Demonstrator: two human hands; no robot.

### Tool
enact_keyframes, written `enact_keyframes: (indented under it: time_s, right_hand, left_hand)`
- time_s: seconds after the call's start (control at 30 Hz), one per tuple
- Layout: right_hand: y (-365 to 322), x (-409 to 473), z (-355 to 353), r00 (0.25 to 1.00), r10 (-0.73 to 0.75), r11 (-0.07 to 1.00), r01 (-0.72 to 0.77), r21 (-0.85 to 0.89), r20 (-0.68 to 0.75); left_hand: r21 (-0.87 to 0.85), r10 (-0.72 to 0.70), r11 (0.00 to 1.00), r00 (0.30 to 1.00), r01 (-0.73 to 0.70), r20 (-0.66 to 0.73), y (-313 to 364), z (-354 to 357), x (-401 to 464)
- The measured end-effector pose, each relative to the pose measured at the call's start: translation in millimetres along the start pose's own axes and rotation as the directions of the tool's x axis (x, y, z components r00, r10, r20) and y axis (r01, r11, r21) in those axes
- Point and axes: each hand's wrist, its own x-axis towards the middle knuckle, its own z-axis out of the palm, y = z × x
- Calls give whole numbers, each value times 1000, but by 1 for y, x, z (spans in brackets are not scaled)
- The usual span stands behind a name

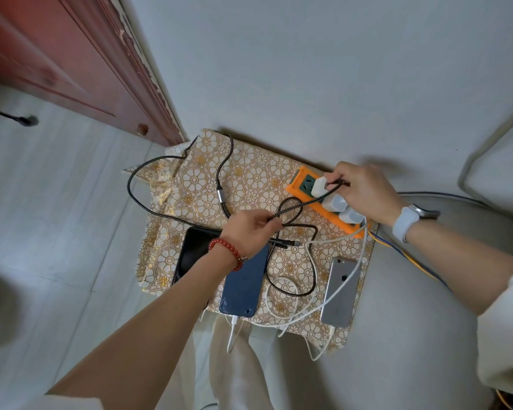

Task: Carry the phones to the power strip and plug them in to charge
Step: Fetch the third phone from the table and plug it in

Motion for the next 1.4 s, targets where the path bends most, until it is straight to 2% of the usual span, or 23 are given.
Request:
enact_keyframes:
  time_s: [0.13,0.37,0.53,0.6,0.7,0.77,0.83,0.9,0.97,1.07,1.17,1.23,1.3,1.37,1.4]
  right_hand:
    - [0,-1,9,998,10,998,-13,-61,-57]
    - [-8,5,23,997,-28,990,19,-140,-69]
    - [-3,-2,19,996,22,992,-33,-124,-85]
    - [-8,3,20,997,-4,989,-8,-149,-82]
    - [-12,6,21,999,-4,986,-4,-169,-51]
    - [-9,3,21,997,13,982,-27,-187,-73]
    - [-7,0,20,996,21,979,-38,-200,-86]
    - [-8,1,19,997,26,975,-42,-220,-77]
    - [-9,3,20,999,23,962,-35,-271,-50]
    - [-6,0,20,999,34,968,-30,-250,14]
    - [-7,-16,20,997,73,989,-69,-129,27]
    - [-15,-32,20,985,103,995,-102,16,-141]
    - [-27,-51,20,909,119,989,-72,131,-399]
    - [-42,-70,28,820,23,995,38,94,-572]
    - [-49,-80,37,812,-39,989,113,92,-582]
  left_hand:
    - [-17,10,1000,1000,-10,-10,-2,7,0]
    - [-125,-101,989,978,79,-183,-15,-6,6]
    - [-99,-88,992,986,75,-138,-12,-4,11]
    - [-115,-105,990,981,86,-165,-12,-2,14]
    - [-54,-124,992,970,115,-209,-16,-4,19]
    - [10,-96,995,983,99,-157,-18,-7,19]
    - [206,-21,978,998,34,-66,-26,-8,18]
    - [525,29,850,999,-43,35,-38,-10,13]
    - [736,49,669,994,-104,97,-51,-13,8]
    - [854,149,487,981,-183,126,-66,-14,4]
    - [889,182,422,977,-178,109,-61,-16,14]
    - [910,148,385,984,-154,104,-53,-20,23]
    - [934,122,318,984,-161,128,-48,-25,29]
    - [936,135,307,982,-170,134,-48,-30,29]
    - [931,151,318,979,-177,135,-47,-33,26]
